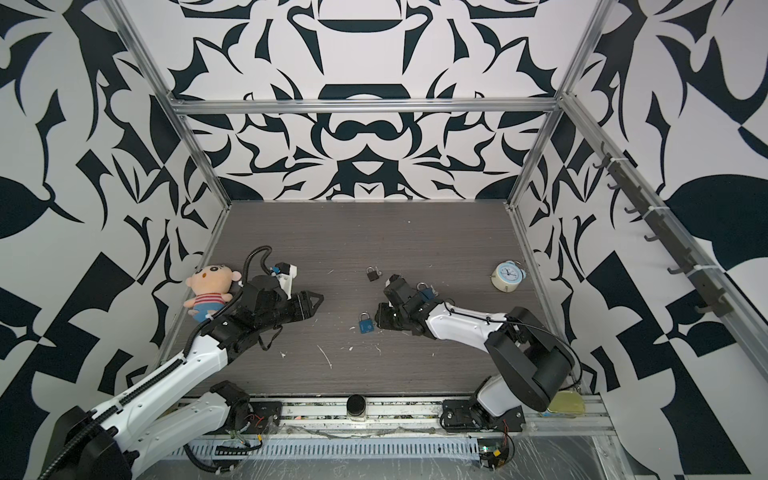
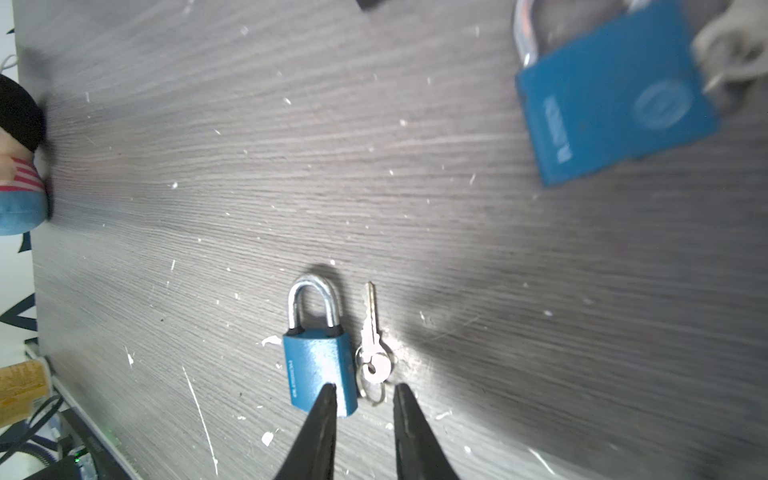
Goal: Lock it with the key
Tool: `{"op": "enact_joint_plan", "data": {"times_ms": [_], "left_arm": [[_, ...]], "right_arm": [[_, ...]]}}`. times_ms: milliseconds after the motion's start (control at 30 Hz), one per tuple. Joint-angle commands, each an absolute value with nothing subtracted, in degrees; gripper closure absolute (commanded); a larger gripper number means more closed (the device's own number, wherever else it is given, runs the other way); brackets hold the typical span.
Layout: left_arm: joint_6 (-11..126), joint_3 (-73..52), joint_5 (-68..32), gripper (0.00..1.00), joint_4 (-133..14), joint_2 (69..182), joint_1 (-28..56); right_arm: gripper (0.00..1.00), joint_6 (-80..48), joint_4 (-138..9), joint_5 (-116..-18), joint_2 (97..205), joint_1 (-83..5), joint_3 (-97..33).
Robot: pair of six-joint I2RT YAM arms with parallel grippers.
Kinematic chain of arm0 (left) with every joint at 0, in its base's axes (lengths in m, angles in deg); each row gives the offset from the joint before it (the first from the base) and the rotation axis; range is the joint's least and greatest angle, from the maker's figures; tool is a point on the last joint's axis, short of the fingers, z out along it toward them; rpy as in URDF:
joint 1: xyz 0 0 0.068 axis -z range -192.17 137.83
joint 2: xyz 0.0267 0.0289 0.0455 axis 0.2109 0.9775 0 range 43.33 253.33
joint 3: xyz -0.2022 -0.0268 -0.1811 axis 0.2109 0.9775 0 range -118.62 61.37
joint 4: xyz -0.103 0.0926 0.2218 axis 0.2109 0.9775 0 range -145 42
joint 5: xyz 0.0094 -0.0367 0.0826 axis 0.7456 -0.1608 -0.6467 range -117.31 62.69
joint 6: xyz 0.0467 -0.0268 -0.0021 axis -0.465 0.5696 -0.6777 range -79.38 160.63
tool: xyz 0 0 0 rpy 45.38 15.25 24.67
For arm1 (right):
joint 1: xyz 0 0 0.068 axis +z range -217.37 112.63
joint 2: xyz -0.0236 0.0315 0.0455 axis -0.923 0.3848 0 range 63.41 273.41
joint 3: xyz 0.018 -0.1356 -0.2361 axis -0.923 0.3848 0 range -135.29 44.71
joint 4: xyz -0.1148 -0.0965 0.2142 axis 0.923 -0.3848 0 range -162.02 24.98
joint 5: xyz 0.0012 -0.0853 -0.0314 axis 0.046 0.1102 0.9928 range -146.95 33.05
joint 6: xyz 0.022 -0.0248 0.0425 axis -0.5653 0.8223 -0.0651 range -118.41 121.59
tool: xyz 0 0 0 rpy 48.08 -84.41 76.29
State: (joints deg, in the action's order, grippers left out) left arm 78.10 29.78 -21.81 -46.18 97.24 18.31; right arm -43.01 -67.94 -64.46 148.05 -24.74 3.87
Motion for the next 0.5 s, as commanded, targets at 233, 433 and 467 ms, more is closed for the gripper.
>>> {"op": "enact_joint_plan", "data": {"times_ms": [233, 433, 467], "left_arm": [[72.6, 25.7, -29.8, 0.31, -44.0, 96.7, 17.4], [70.1, 22.5, -35.7, 0.06, -43.1, 96.7, 15.8], [69.4, 21.9, -36.4, 0.02, -42.7, 96.8, 15.1]], "right_arm": [[0.61, -30.1, -77.5, -49.1, 137.5, -24.4, -3.6], [0.19, -22.6, -82.2, -36.1, 134.9, -24.7, -7.7], [0.16, -21.8, -82.0, -35.3, 134.0, -25.2, -7.8]]}}
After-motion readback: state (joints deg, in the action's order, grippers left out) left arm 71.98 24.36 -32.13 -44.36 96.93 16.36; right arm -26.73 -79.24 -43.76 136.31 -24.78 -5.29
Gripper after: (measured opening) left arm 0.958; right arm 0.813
